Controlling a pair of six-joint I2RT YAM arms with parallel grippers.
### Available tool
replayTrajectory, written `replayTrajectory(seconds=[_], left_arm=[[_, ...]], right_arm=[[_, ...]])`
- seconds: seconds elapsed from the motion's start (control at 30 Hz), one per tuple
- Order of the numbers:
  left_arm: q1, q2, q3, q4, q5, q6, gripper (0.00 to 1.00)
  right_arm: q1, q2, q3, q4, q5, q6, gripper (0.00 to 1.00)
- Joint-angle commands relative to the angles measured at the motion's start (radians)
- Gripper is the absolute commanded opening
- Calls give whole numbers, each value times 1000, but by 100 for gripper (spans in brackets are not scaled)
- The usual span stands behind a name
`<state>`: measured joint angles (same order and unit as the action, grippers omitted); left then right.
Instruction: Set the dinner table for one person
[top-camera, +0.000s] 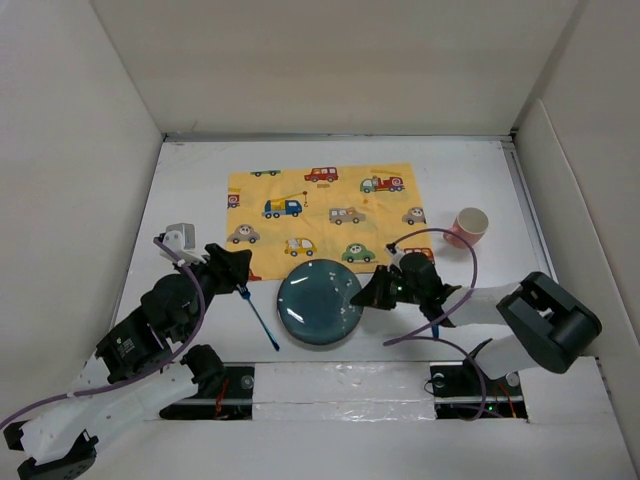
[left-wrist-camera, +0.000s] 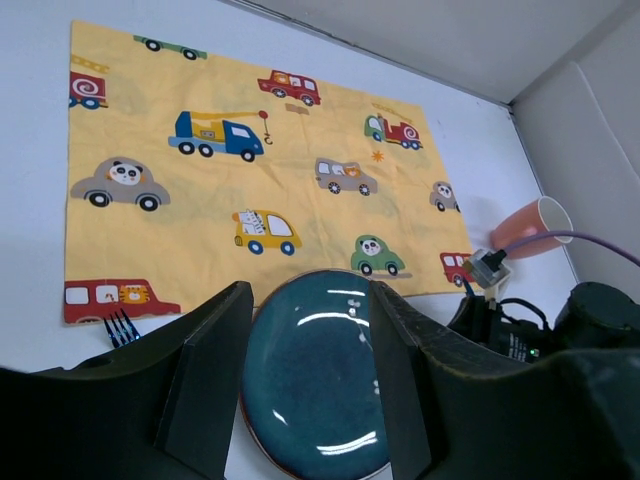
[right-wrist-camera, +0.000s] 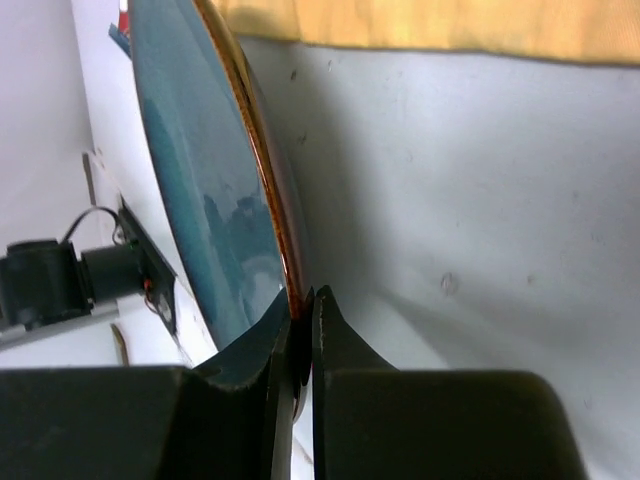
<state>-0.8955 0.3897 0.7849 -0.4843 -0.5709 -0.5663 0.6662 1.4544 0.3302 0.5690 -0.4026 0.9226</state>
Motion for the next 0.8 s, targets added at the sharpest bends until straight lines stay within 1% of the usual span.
replayTrajectory(seconds=[0.0,0.03,0.07,0.1,0.13,0.2,0.23,0.33,0.37,0.4,0.43,0.47,0.5,0.57,0.63,0.67,0.77], left_arm=[[-3,-5,5,21,-33,31,47],[-3,-8,7,21,-43,31,47],[-3,-11,7,23,-43,31,47],[-3,-11,7,23,-43,34,47],[-3,-11,5,23,-41,34,47],[-3,-12,5,20,-43,31,47],[-3,-11,4,13,-40,28,47],[-3,-11,2,16,-34,29,47],[-3,-8,2,15,-34,28,47],[-3,-6,2,13,-35,28,47],[-3,-2,4,7,-37,26,47],[-3,0,4,7,-38,23,47],[-3,0,4,3,-35,22,48],[-3,5,4,3,-43,20,48],[-3,14,5,-2,-41,20,48],[-3,23,7,-2,-40,22,48],[-3,31,8,-7,-41,22,48]], right_arm=[[-11,-144,41,-29,-116,-39,0],[-40,-179,97,-53,-149,-36,0],[-40,-180,137,-73,-157,-41,0],[-68,-186,177,-90,-160,-53,0],[-85,-183,260,-122,-156,-80,0],[-149,-151,341,-135,-177,-90,0],[-164,-99,419,-124,-194,-99,0],[-218,4,535,-121,-205,-103,0],[-230,74,605,-124,-194,-106,0],[-231,105,634,-126,-177,-110,0],[-250,139,673,-150,-164,-131,0],[-263,208,754,-188,-168,-145,0],[-275,243,788,-214,-182,-151,0],[-295,305,831,-209,-228,-130,0],[-309,366,854,-172,-229,-108,0],[-309,401,886,-216,-222,-123,0],[-309,419,895,-233,-206,-142,0]])
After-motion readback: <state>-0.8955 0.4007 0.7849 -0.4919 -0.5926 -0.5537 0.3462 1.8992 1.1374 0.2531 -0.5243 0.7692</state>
